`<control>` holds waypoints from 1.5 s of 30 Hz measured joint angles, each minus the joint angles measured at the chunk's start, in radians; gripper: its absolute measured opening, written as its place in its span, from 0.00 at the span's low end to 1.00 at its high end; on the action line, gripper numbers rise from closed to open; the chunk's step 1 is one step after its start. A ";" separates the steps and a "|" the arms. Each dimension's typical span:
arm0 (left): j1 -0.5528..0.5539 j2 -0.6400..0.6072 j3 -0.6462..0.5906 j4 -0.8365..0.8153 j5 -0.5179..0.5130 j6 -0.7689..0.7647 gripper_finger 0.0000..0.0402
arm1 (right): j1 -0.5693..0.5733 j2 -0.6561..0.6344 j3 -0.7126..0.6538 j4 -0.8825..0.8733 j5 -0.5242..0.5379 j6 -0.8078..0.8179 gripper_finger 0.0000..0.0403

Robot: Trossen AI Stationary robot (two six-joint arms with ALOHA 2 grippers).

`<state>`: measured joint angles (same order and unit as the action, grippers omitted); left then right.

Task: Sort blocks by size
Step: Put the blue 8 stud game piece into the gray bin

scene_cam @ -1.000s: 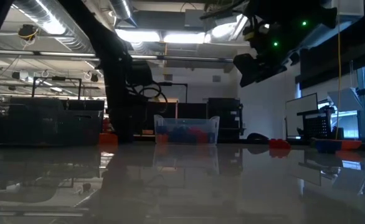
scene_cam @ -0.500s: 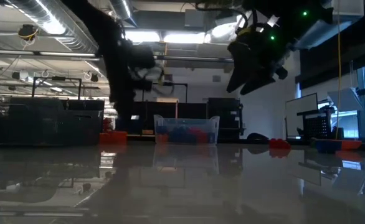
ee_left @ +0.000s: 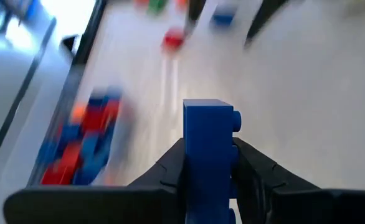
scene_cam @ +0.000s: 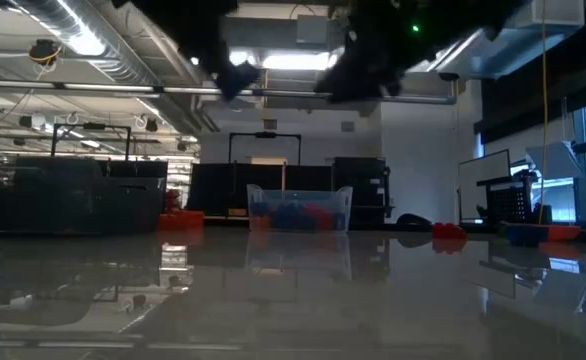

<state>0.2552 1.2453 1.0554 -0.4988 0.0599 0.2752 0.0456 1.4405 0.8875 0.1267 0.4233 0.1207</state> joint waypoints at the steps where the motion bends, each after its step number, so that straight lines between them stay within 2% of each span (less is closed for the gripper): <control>1: -0.017 -0.007 0.000 0.037 0.017 -0.006 0.19 | 0.000 0.007 0.000 0.043 -0.021 -0.037 0.64; 4: -0.065 -0.015 0.000 0.146 0.043 -0.027 0.20 | 0.000 0.051 0.000 0.203 -0.080 -0.118 0.64; 10: -0.144 -0.014 0.000 0.325 0.045 -0.036 0.19 | 0.000 0.135 0.000 0.457 -0.127 -0.198 0.64; 13: -0.173 -0.014 0.000 0.376 0.045 -0.043 0.19 | 0.000 0.155 -0.001 0.549 -0.153 -0.223 0.64; 20: -0.197 -0.013 -0.001 0.424 0.041 -0.055 0.21 | 0.000 0.160 -0.001 0.714 -0.304 -0.266 0.64; 28: -0.196 -0.013 -0.001 0.439 0.040 -0.057 0.21 | 0.000 0.160 0.029 0.740 -0.312 -0.287 0.61; 38: -0.196 -0.011 -0.001 0.466 0.039 -0.055 0.21 | -0.002 0.160 0.053 0.710 -0.346 -0.312 0.35; 45: -0.196 -0.011 -0.001 0.465 0.043 -0.054 0.21 | -0.002 0.160 0.053 0.708 -0.364 -0.323 0.26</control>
<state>0.0593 1.2339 1.0546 -0.0338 0.1034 0.2211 0.0433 1.6009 0.9405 0.8348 0.0588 -0.2022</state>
